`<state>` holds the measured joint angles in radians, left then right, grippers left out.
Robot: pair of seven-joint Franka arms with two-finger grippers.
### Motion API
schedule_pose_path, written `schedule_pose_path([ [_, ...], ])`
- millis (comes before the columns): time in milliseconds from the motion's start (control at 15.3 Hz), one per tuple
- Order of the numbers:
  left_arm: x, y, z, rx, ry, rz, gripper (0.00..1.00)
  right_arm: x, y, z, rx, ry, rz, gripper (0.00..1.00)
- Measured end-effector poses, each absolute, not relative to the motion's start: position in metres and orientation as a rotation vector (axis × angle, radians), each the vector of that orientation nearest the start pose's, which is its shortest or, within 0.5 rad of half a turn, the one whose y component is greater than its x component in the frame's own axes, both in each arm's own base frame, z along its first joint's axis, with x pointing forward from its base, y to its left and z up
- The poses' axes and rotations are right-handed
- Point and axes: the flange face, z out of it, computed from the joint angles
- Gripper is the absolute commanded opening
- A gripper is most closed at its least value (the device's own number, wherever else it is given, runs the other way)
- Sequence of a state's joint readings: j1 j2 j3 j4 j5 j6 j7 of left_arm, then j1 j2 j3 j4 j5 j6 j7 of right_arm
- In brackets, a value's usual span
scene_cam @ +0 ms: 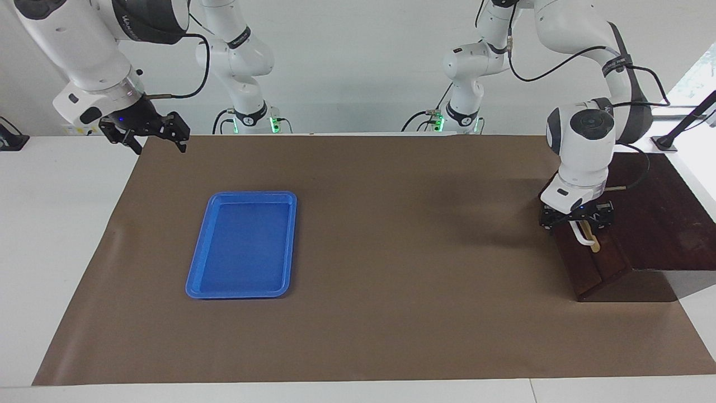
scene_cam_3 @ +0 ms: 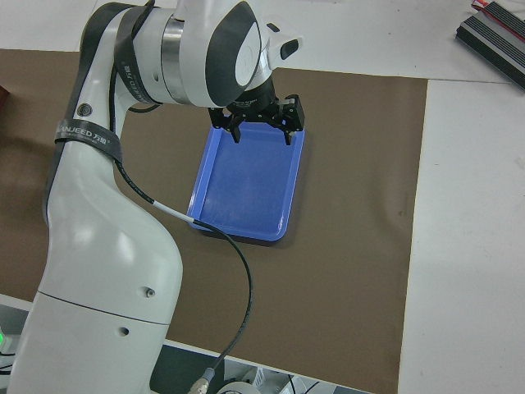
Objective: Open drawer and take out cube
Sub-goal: 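Move the left gripper to the white drawer handle and grasp it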
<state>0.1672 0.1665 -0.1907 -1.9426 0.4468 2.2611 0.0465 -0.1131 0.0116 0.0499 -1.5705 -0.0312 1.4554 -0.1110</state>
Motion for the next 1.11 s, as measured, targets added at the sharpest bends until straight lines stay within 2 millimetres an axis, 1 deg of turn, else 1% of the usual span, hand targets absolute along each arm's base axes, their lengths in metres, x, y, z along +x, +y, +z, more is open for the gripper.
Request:
schedule_pose_path([
  [131,0.609,-0.005,0.413,-2.762,0.469,-0.209,1.00,0.544,-0.038,0.609,-3.154,-0.073,0.203,1.00],
  [196,0.607,-0.012,0.405,-2.766,0.483,-0.194,1.00,0.544,-0.038,0.609,-3.154,-0.073,0.203,1.00],
  [261,0.606,-0.016,0.403,-2.757,0.486,-0.196,1.00,0.544,-0.038,0.609,-3.154,-0.073,0.203,1.00],
  [457,0.606,-0.017,0.403,-2.747,0.493,-0.194,1.00,0.544,-0.038,0.609,-3.154,-0.073,0.203,1.00],
  [719,0.604,-0.021,0.397,-2.674,0.564,-0.176,1.00,0.544,-0.038,0.609,-3.154,-0.073,0.203,1.00],
  [1111,0.604,-0.019,0.396,-2.669,0.564,-0.172,1.00,0.544,-0.038,0.609,-3.154,-0.073,0.203,1.00],
])
